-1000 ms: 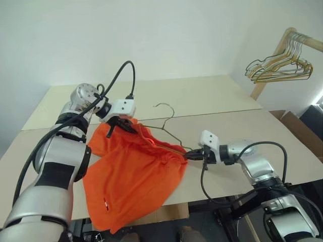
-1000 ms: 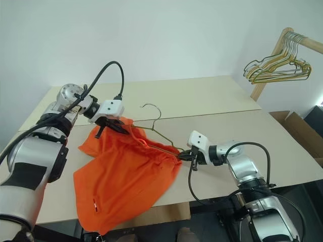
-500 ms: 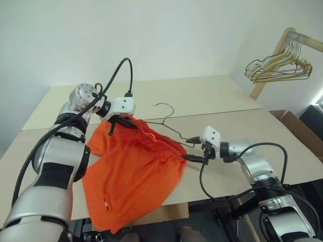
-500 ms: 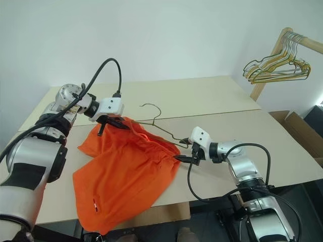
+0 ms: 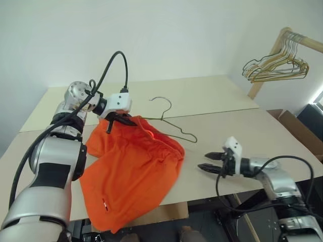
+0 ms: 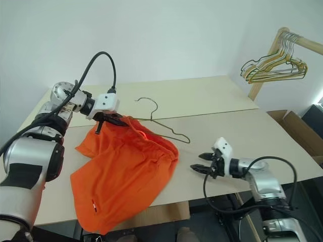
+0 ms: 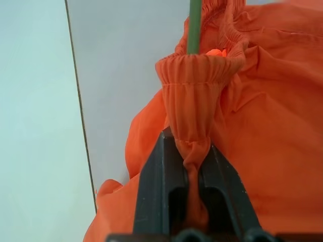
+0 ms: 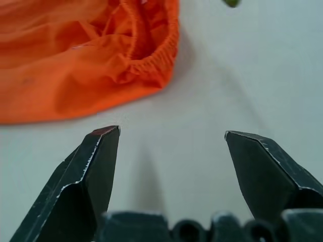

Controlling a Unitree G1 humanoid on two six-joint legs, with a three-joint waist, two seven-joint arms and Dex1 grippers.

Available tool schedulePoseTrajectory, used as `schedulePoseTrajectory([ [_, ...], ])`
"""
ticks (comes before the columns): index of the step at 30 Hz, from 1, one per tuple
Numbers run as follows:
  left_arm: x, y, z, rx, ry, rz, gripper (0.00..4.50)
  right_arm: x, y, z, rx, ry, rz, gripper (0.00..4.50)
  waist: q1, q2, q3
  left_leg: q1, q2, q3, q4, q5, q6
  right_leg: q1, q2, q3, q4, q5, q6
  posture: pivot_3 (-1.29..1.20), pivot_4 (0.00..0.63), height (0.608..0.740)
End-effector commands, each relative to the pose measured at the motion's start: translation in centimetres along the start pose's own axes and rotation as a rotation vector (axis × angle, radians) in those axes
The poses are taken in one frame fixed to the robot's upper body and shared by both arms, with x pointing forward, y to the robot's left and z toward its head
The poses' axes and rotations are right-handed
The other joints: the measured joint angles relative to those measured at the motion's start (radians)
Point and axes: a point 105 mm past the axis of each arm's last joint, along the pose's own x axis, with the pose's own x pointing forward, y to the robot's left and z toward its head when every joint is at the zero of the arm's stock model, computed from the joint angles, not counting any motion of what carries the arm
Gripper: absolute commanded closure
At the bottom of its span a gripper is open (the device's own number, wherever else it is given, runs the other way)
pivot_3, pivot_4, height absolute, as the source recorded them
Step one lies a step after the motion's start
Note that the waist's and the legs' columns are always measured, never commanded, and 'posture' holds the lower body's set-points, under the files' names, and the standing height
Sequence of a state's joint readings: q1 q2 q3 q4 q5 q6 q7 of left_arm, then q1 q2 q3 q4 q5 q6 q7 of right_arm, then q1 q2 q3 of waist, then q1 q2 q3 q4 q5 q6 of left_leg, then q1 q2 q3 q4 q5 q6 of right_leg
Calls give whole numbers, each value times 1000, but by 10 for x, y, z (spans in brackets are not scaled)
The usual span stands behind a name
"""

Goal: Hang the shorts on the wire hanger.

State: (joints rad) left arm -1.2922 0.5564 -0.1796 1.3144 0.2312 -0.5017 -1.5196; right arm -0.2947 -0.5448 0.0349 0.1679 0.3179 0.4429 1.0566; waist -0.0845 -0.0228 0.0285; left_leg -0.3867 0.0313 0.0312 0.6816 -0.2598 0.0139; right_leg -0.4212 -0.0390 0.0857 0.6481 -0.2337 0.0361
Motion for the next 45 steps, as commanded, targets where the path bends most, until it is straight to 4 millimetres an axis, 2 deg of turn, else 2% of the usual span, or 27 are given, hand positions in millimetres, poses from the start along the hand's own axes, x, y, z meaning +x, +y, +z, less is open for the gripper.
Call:
schedulePoseTrajectory([
  [1,-11,10,11,44,-29,54,4500,15,8,18,0,-69,18,625,1,0,0,0,-1,-1,0,0,0,0,0,0,0,0,0,-36,0,740],
  [5,-12,11,11,44,-28,61,4500,32,4,21,43,-100,-7,625,0,0,0,-1,-1,-1,0,0,0,0,0,0,-1,0,0,-33,0,740],
  [17,-11,12,10,30,-38,87,4500,59,6,28,102,-139,35,625,-2,0,0,-1,-1,-2,0,0,0,-1,0,0,-1,0,0,-26,0,740],
  [20,-11,13,9,23,-45,98,4500,61,8,25,105,-132,47,1199,-2,0,0,-1,-1,-2,0,0,0,0,0,-1,-1,0,0,-26,0,740],
  [29,-13,13,7,15,-44,105,4500,63,5,19,117,-114,23,4307,-9,0,0,-1,-1,-2,0,0,0,-1,0,-1,0,0,0,-23,0,740],
  [30,-14,12,7,15,-45,105,4500,62,4,19,115,-111,16,4473,-10,0,0,-1,-1,-2,0,0,0,-1,0,-1,0,0,0,-23,0,740],
  [34,-19,10,8,22,-58,87,4500,55,-2,20,113,-99,-4,4473,-12,0,0,-1,-1,-3,0,0,0,-1,0,-1,0,0,0,-38,0,740],
  [39,-33,4,8,54,-58,43,4500,26,-21,24,65,-57,-50,4473,-13,0,0,-2,-1,-2,0,0,0,-1,0,-1,-1,0,0,-39,0,740],
  [45,-39,-1,-1,82,0,25,4500,1,-30,32,4,-17,-44,4473,-12,0,0,-1,-1,-3,0,0,0,0,0,-1,-1,0,0,-31,0,740],
])
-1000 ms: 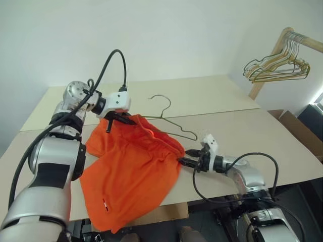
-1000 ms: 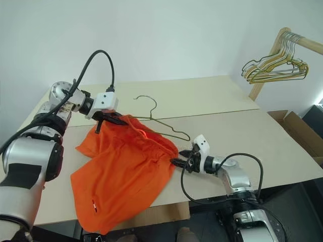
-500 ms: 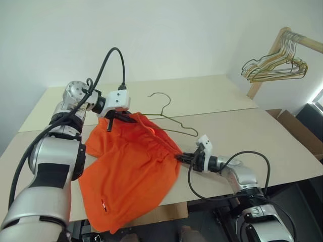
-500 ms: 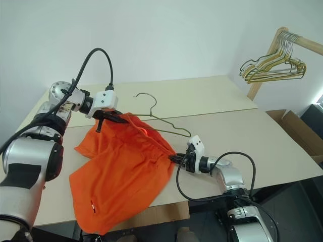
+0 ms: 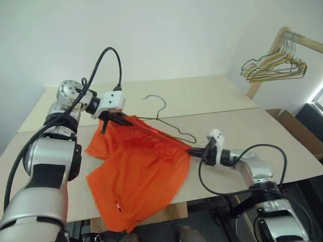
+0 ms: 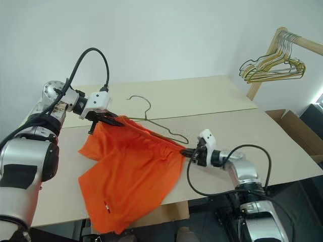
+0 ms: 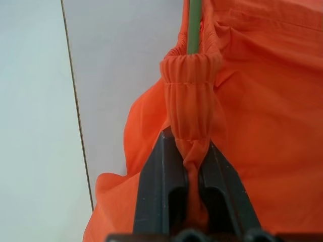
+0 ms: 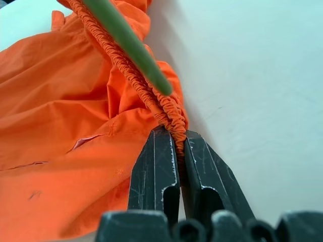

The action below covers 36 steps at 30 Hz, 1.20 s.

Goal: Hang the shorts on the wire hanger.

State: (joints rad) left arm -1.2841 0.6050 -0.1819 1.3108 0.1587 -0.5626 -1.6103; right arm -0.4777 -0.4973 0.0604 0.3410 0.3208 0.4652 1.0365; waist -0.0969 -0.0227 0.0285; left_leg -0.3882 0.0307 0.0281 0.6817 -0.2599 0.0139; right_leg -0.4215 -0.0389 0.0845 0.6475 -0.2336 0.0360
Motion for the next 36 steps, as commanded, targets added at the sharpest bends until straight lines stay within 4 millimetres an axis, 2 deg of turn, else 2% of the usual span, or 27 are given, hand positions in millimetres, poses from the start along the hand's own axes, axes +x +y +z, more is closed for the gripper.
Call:
schedulePoseTrajectory([
  [1,-24,4,-1,43,42,47,4500,-23,-13,8,-42,20,-39,4473,0,0,0,0,0,0,0,0,0,0,0,0,0,0,0,-31,0,740],
  [8,-25,0,-12,46,109,42,4500,-35,-14,12,-109,49,-33,4473,0,0,0,0,0,0,0,0,0,0,0,0,0,0,0,-28,0,740],
  [12,-23,-1,-28,102,259,48,4500,-41,-12,21,-179,59,-12,4473,3,0,0,0,0,0,0,0,0,0,0,0,0,0,0,-29,0,740],
  [18,-22,4,-29,136,289,87,4500,-50,-12,35,-279,99,9,4473,4,0,0,0,0,0,0,0,0,0,0,0,0,0,0,-31,0,740],
  [24,-9,10,-7,111,105,105,4500,-42,5,75,-427,131,112,4473,1,0,0,0,0,1,1,0,0,-1,0,1,0,0,0,-37,0,740],
  [26,-5,9,-6,119,100,103,4500,-34,5,96,-526,152,103,4473,-2,0,0,0,0,1,1,0,0,-1,0,1,0,0,0,-41,0,740],
  [29,-2,6,-9,131,113,95,4500,-29,7,116,-590,158,115,4473,0,0,0,0,0,1,0,0,0,-1,0,1,1,0,0,-37,0,740],
  [33,1,8,-11,127,100,139,4500,-23,12,127,-644,185,141,4473,2,0,0,-1,0,1,0,0,0,-1,0,0,0,0,0,-21,0,740],
  [36,2,14,-10,112,72,210,4500,-20,18,128,-674,203,179,4473,5,0,0,-1,0,1,0,0,0,-1,-1,0,0,0,0,-14,0,740],
])
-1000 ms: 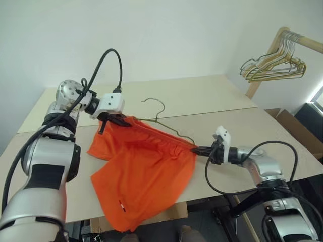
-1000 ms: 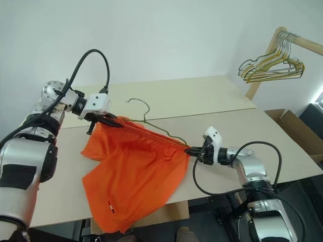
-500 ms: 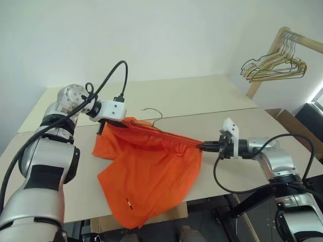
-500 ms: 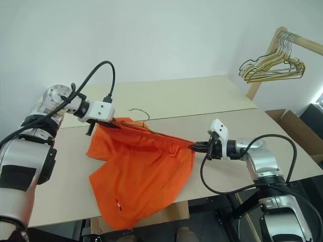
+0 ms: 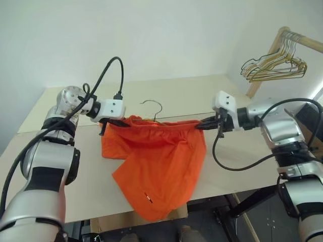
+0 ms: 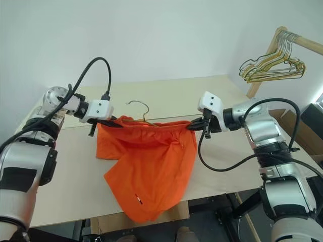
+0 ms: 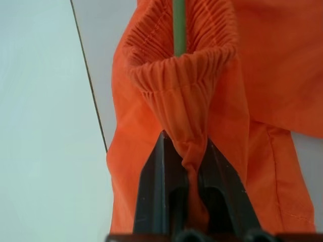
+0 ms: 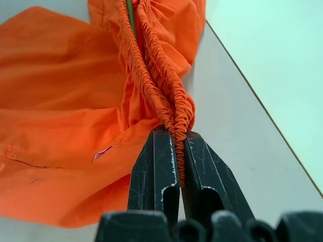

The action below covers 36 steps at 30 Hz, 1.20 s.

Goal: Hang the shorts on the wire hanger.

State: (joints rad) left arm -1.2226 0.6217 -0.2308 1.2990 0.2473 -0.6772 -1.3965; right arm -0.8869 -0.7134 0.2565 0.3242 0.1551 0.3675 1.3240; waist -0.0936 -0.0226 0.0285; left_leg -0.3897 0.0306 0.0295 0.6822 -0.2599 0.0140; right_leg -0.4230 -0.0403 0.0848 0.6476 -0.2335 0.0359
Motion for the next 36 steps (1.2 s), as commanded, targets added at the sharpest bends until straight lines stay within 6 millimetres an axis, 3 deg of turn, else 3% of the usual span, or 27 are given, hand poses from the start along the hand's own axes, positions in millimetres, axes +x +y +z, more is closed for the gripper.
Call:
schedulePoseTrajectory([
  [1,-6,19,10,17,-41,127,4500,-3,0,18,-100,-8,24,4473,3,0,0,0,0,0,0,0,0,0,0,0,0,0,0,-12,0,740],
  [5,-7,26,10,-16,-82,231,4500,8,-1,32,-158,-47,-17,4473,12,0,0,0,0,0,0,0,0,0,0,0,0,0,0,-14,0,740],
  [14,0,12,4,-32,-105,201,4500,13,-9,58,-177,-109,-76,4473,22,0,0,1,0,0,0,0,0,0,0,-1,1,0,-1,-11,0,740],
  [26,0,19,11,-48,-143,234,4500,22,-12,46,-294,-46,-120,4473,25,0,0,0,0,0,0,0,0,-1,0,-2,1,0,-1,-16,0,740],
  [27,1,18,10,-46,-138,232,4500,22,-11,46,-307,-47,-119,3863,24,0,0,0,0,0,0,0,0,0,0,-2,1,0,-1,-16,0,740],
  [33,2,19,11,-50,-142,234,4500,23,-21,45,-361,-39,-211,2101,22,0,0,0,0,0,0,0,0,0,0,-2,1,0,-1,-28,0,740],
  [36,2,19,11,-46,-138,232,4500,19,-22,42,-353,-54,-204,2101,22,0,0,0,0,0,0,0,0,0,0,-2,1,0,-1,-28,0,740],
])
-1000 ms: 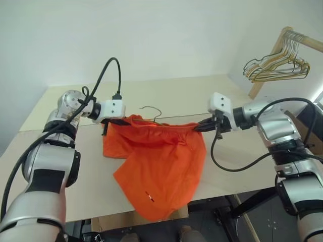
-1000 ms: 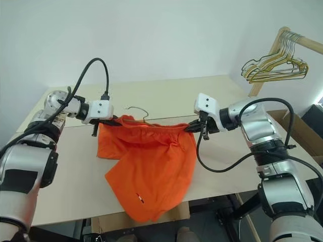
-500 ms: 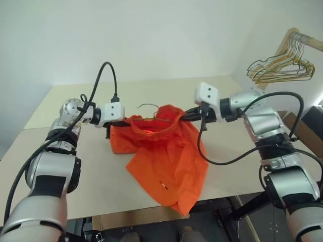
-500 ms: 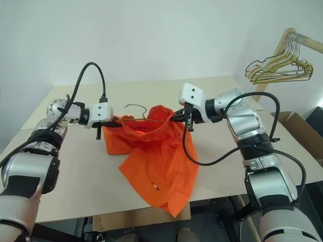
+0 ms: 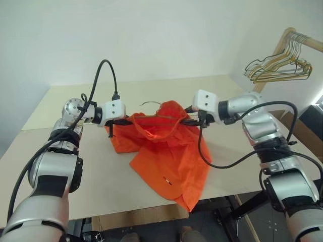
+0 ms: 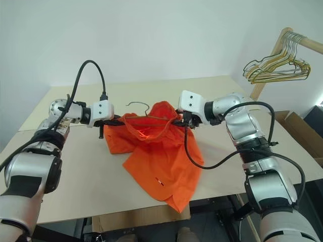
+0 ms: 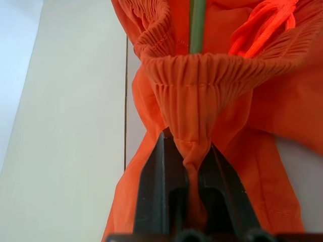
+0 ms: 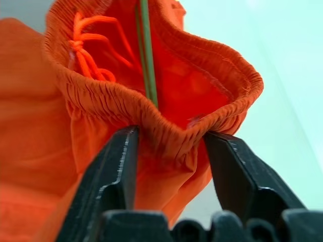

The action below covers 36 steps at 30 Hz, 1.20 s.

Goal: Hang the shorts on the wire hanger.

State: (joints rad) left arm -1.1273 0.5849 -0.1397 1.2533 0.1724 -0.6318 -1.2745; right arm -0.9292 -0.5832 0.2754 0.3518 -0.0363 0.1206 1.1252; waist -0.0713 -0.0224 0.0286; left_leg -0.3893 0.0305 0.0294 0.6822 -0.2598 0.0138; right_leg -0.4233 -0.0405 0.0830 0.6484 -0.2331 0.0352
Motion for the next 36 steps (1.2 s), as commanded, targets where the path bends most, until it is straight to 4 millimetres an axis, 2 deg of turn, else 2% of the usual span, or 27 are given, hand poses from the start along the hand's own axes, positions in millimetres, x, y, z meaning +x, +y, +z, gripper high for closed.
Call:
schedulePoseTrajectory([
  [1,-5,16,15,61,-22,46,4500,-13,-9,12,-48,-57,-24,2101,0,0,0,0,0,0,0,0,0,0,0,0,0,0,0,-28,0,740],
  [4,-5,15,15,58,-23,48,4500,-20,-2,10,-55,-71,11,2101,0,0,0,0,0,0,0,0,0,0,0,0,-1,0,0,-28,0,740],
  [10,-5,17,17,33,-63,76,4500,-27,14,-7,-92,-30,58,2101,1,0,0,0,0,0,0,0,0,1,0,0,-1,0,0,-36,0,740],
  [15,-4,15,21,28,-93,52,4500,-24,11,-18,-56,-13,24,2101,-5,0,0,1,0,0,0,0,0,1,0,0,0,0,0,-40,0,740],
  [20,-2,10,21,35,-94,21,4500,-23,-1,-26,-32,3,-58,2101,-5,0,0,1,0,0,0,0,0,1,0,0,0,0,0,-37,0,740],
  [34,-1,12,15,21,-61,46,4500,-31,-14,-7,-62,-93,-99,2101,-3,0,0,1,0,0,0,0,0,1,0,1,-1,0,0,-30,0,740],
  [36,-2,15,19,16,-75,59,4500,-33,-21,-4,-50,-98,-133,2101,-3,0,0,1,0,0,0,0,0,1,0,1,-1,0,0,-30,0,740],
])
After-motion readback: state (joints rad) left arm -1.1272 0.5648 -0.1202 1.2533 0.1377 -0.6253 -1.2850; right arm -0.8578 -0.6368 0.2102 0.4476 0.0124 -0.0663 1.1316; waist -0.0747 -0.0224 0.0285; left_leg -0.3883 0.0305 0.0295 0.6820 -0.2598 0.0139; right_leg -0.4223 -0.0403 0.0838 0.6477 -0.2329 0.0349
